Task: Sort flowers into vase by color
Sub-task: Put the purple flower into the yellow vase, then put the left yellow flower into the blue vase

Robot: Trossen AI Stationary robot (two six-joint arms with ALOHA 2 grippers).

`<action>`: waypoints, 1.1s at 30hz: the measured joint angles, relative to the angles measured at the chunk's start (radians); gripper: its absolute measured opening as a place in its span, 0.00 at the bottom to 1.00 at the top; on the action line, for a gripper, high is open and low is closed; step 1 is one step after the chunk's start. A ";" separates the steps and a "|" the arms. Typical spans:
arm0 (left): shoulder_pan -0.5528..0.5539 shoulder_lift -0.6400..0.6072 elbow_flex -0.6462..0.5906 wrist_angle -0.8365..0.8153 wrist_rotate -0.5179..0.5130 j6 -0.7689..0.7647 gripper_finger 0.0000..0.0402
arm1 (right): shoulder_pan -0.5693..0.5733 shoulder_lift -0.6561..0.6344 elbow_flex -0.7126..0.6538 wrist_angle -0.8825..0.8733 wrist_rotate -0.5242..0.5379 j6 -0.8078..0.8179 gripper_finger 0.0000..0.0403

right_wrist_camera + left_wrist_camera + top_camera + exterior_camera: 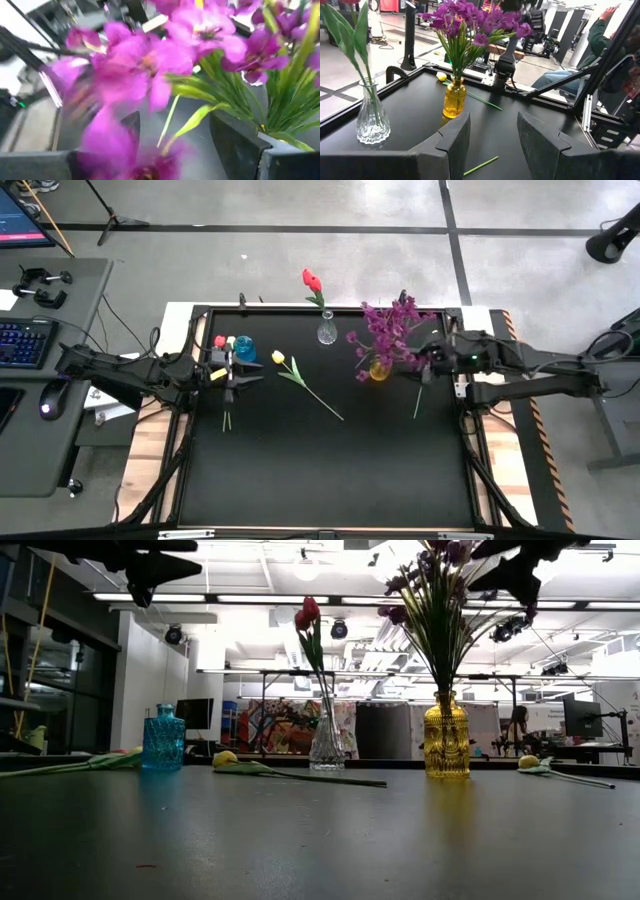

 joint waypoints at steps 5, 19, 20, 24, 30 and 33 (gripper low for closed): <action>0.000 0.000 0.000 0.000 -0.016 0.000 0.38 | 0.000 -0.078 0.000 0.004 -0.005 0.058 0.56; 0.000 0.000 0.000 0.022 -0.028 -0.250 0.38 | 0.000 -0.270 0.000 -0.106 -0.010 0.189 0.56; 0.000 0.000 0.000 0.022 -0.031 -0.253 0.38 | 0.000 -0.282 0.000 -0.103 -0.010 0.197 0.56; 0.000 0.000 0.000 0.024 -0.041 -0.247 0.38 | 0.000 -0.323 0.000 -0.066 0.009 0.214 0.56; 0.000 0.020 0.000 0.063 -0.030 -0.289 0.38 | 0.000 -0.353 0.001 0.056 0.072 0.204 0.56; 0.000 0.081 0.022 0.050 0.028 -0.283 0.37 | 0.000 -0.346 0.001 0.068 0.100 0.171 0.56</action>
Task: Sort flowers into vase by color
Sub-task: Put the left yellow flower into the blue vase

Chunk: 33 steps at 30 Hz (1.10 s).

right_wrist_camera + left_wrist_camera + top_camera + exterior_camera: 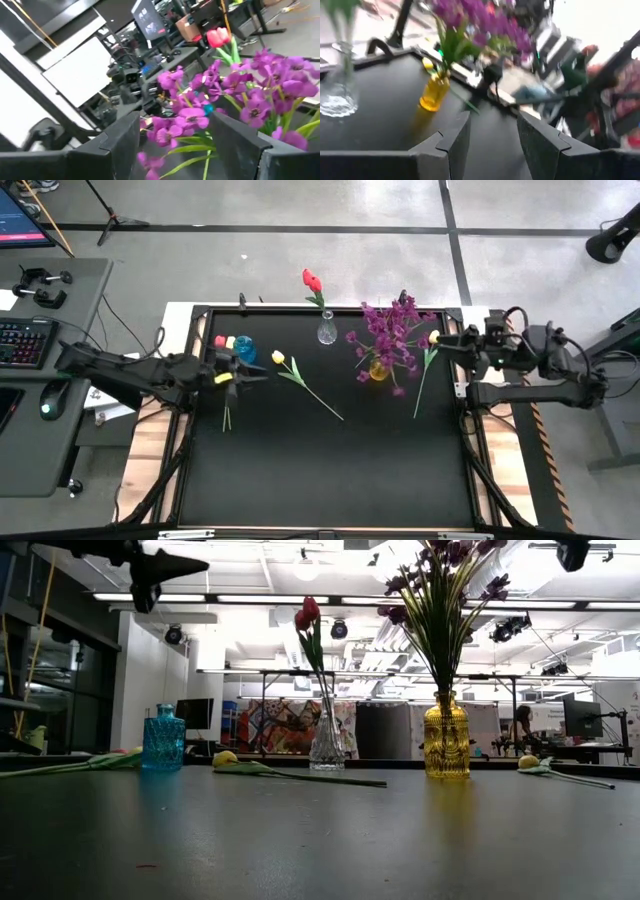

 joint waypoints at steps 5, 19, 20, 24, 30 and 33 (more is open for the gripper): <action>0.000 0.216 0.118 -0.141 0.054 0.080 0.36 | 0.000 0.035 0.000 0.001 0.036 -0.011 0.56; 0.154 0.632 0.363 -0.473 0.082 -0.618 0.36 | 0.000 0.061 0.000 0.002 -0.026 0.066 0.56; 0.163 0.639 0.363 -0.510 0.105 -0.620 0.36 | 0.000 0.061 0.000 0.002 -0.026 0.066 0.56; 0.153 0.625 0.363 -0.806 0.093 -0.788 0.36 | 0.000 0.061 0.000 0.000 -0.026 0.065 0.56; 0.047 0.529 0.363 -1.256 -0.082 -1.091 0.36 | 0.000 0.062 0.000 -0.032 -0.022 0.061 0.56; 0.035 0.482 0.358 -1.371 -0.141 -1.178 0.36 | 0.000 0.071 0.000 -0.044 0.001 0.061 0.56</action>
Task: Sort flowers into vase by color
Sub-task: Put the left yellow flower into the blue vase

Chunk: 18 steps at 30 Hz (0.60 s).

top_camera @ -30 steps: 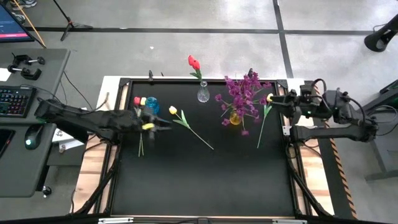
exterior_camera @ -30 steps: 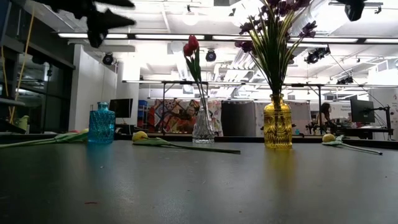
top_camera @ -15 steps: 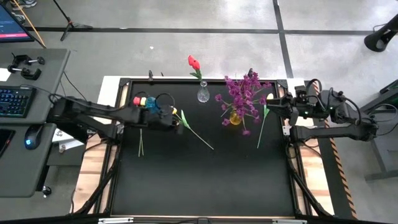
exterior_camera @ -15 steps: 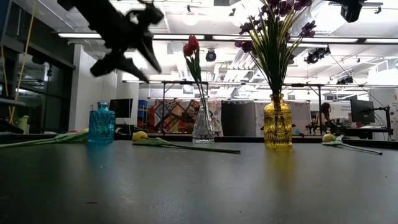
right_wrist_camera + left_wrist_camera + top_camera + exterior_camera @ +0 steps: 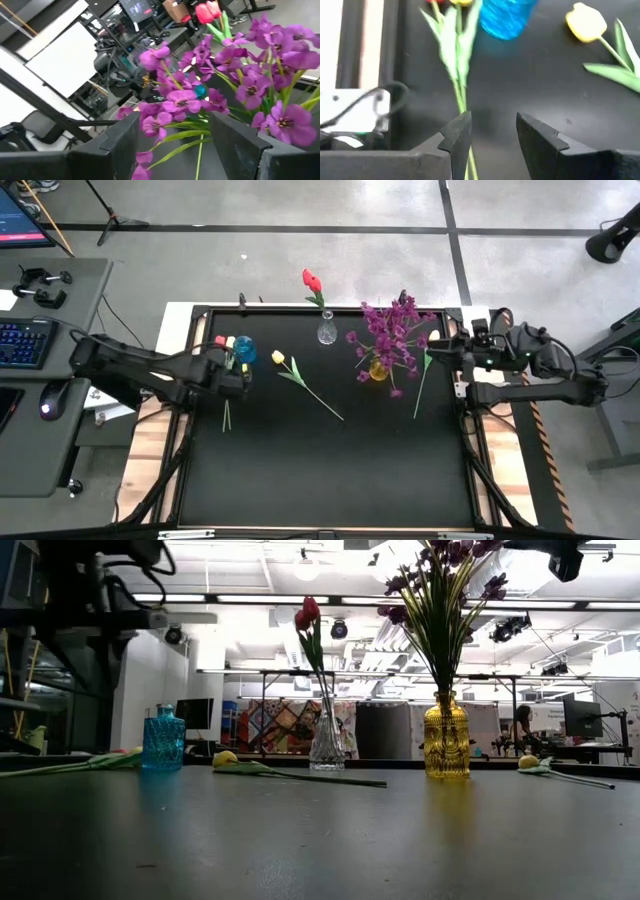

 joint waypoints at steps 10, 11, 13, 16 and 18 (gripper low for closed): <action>0.214 -0.101 -0.160 0.242 0.128 0.285 0.34 | 0.000 0.124 0.000 0.001 0.022 -0.003 0.56; 0.238 -0.097 -0.169 0.267 0.140 0.322 0.33 | 0.000 0.140 0.000 0.005 0.022 -0.003 0.56; 0.280 -0.080 -0.176 0.284 0.143 0.377 0.32 | 0.000 0.175 0.000 0.010 0.022 -0.003 0.56; 0.334 -0.059 -0.180 0.276 0.141 0.423 0.30 | 0.000 0.225 -0.001 0.026 0.016 -0.003 0.56; 0.356 -0.046 -0.180 0.283 0.139 0.453 0.30 | 0.000 0.256 -0.001 0.037 0.010 -0.003 0.56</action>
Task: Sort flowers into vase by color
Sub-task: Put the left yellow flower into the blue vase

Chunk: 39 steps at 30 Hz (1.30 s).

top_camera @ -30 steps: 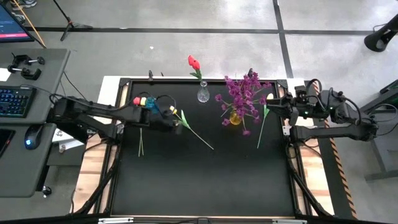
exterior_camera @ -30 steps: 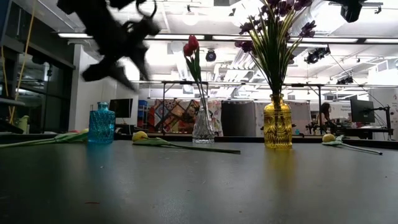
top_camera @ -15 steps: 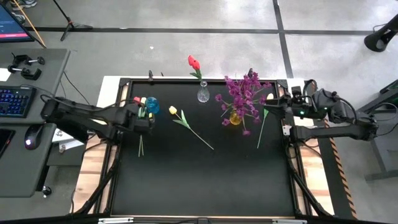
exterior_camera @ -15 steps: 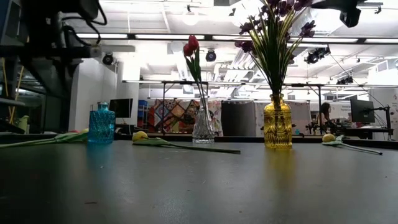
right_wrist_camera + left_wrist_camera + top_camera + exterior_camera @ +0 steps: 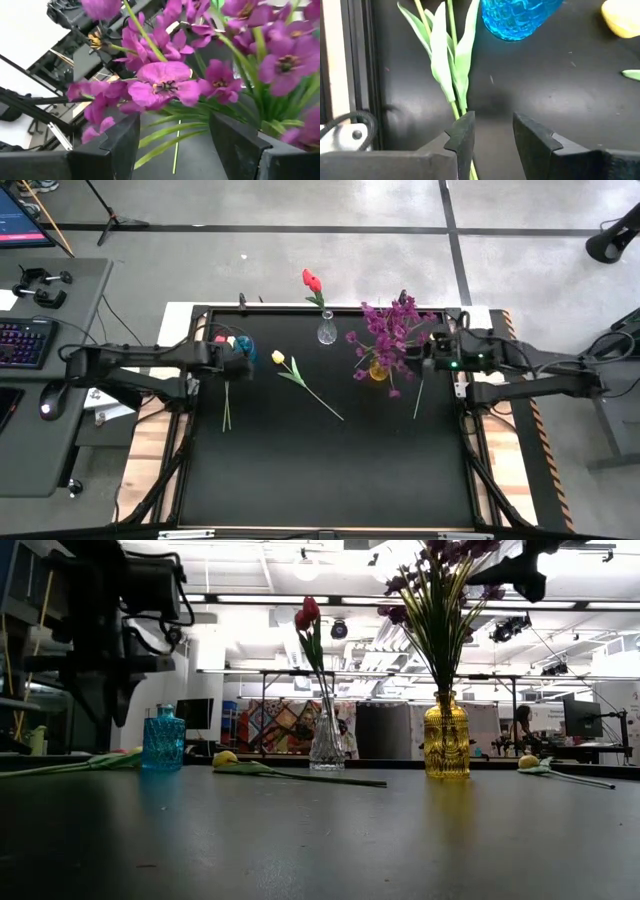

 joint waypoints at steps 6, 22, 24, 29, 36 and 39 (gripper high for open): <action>0.037 0.034 0.000 0.007 0.005 0.085 0.29 | 0.000 0.072 0.000 0.012 -0.013 0.008 0.56; 0.040 0.055 -0.113 0.114 0.070 0.067 0.29 | 0.000 0.087 0.000 0.170 -0.143 0.028 0.56; 0.040 0.055 -0.113 0.114 0.070 0.079 0.29 | 0.000 0.069 0.000 0.222 -0.187 0.035 0.56; 0.040 0.055 -0.113 0.116 0.070 0.100 0.29 | 0.000 0.034 0.000 0.350 -0.315 0.100 0.56; 0.040 0.055 -0.113 0.115 0.072 0.127 0.29 | 0.066 0.081 0.000 0.342 -0.395 0.272 0.56; 0.040 0.055 -0.113 0.115 0.073 0.126 0.29 | 0.151 0.141 0.000 0.343 -0.412 0.347 0.56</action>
